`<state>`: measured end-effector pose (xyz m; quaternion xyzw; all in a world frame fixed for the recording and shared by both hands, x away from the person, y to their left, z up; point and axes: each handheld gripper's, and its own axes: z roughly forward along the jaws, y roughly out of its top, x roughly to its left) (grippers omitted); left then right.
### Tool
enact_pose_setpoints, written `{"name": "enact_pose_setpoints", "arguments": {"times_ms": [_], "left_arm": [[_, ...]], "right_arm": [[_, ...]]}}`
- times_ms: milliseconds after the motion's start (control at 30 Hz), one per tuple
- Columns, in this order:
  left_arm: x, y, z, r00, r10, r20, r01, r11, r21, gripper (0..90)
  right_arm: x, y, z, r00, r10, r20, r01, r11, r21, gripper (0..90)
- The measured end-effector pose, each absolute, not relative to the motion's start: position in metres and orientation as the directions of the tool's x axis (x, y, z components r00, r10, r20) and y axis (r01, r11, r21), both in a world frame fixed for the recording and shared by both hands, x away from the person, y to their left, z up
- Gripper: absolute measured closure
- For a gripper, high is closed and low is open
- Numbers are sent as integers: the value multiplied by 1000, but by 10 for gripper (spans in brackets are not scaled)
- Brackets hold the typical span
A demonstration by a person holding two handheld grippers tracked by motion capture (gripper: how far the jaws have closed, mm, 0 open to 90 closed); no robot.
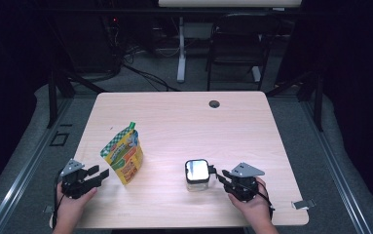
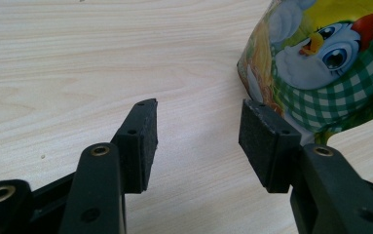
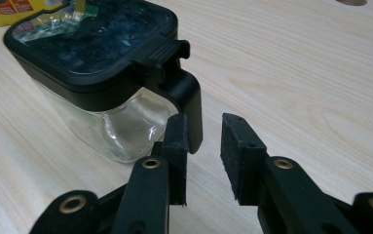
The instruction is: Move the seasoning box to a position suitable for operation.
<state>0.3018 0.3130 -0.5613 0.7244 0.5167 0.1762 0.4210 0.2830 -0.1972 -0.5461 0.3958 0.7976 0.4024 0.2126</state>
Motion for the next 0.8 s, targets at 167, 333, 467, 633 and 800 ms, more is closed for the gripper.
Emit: {"name": "enact_pose_setpoints", "arguments": {"times_ms": [167,333,467,633,800], "left_arm": [[302,313,-562,402,897,-182,601,-109,792,490],[302,313,-562,403,897,-181,601,-110,792,490],[302,312,-562,404,897,-179,602,-113,791,490],[301,313,-563,399,899,-179,604,-111,789,490],[299,316,-562,394,902,-178,605,-108,789,490]], "right_arm": [[280,-195,-545,-608,794,-17,456,367,811,725],[285,-192,-548,-602,798,-32,460,379,803,718],[289,-188,-552,-606,795,-37,466,392,794,713],[292,-183,-554,-610,791,-50,461,406,789,708],[297,-179,-556,-615,787,-58,456,414,788,708]]}}
